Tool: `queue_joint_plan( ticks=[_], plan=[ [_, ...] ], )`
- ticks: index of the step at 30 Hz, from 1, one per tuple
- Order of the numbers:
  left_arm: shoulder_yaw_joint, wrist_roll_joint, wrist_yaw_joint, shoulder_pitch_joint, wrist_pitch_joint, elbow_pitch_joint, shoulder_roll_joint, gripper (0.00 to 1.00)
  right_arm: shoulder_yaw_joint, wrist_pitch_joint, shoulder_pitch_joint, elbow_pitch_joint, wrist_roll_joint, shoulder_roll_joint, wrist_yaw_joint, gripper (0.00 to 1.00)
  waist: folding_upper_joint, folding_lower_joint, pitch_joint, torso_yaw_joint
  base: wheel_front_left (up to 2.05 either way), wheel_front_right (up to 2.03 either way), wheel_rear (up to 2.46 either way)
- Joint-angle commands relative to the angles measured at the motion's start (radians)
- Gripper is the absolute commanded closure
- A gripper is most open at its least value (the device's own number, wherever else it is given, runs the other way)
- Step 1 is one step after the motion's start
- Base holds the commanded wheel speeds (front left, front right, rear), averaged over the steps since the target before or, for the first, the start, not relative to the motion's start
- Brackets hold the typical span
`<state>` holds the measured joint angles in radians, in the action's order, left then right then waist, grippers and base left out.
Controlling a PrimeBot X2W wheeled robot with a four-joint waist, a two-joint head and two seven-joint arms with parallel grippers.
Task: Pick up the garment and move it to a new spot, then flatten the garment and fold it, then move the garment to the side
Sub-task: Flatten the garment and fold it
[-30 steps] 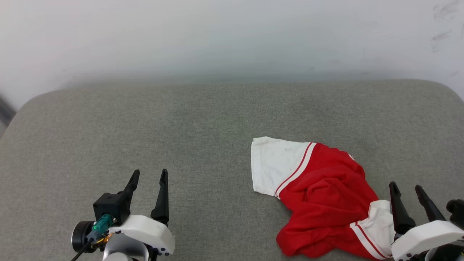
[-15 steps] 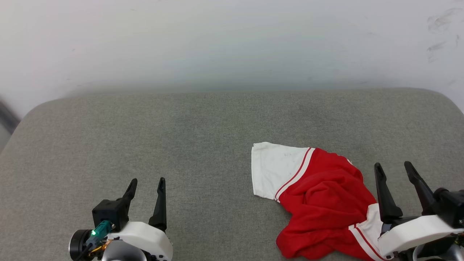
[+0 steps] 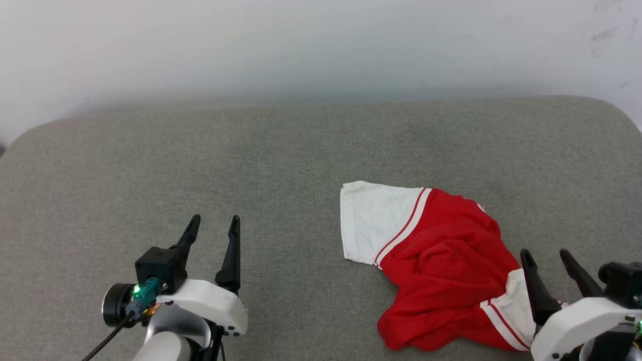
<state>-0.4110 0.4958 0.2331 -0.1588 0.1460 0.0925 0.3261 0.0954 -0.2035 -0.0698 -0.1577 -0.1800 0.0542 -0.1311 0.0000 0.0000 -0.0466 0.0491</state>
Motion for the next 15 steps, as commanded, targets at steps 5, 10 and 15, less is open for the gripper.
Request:
queue_joint_plan(
  ticks=[5, 10, 15],
  plan=[
    [0.002, -0.008, -0.004, -0.037, 0.019, -0.006, -0.003, 0.00, 0.061, -0.208, -0.004, 0.072, -0.043, 0.020, 0.000, 0.00, 0.0000, 0.0000, -0.064, 0.001, 0.00, 0.00, 0.00],
    [-0.001, -0.006, -0.010, -0.070, 0.033, 0.001, -0.012, 0.00, 0.004, -0.366, 0.044, 0.093, -0.096, 0.091, 0.000, 0.00, 0.0000, 0.0000, -0.126, -0.010, 0.00, 0.00, 0.00],
    [0.000, -0.001, -0.019, -0.088, 0.046, 0.019, -0.019, 0.00, -0.034, -0.469, 0.074, 0.109, -0.120, 0.123, 0.001, 0.02, 0.0000, 0.0000, -0.156, -0.014, 0.00, 0.00, 0.00]
  ],
)
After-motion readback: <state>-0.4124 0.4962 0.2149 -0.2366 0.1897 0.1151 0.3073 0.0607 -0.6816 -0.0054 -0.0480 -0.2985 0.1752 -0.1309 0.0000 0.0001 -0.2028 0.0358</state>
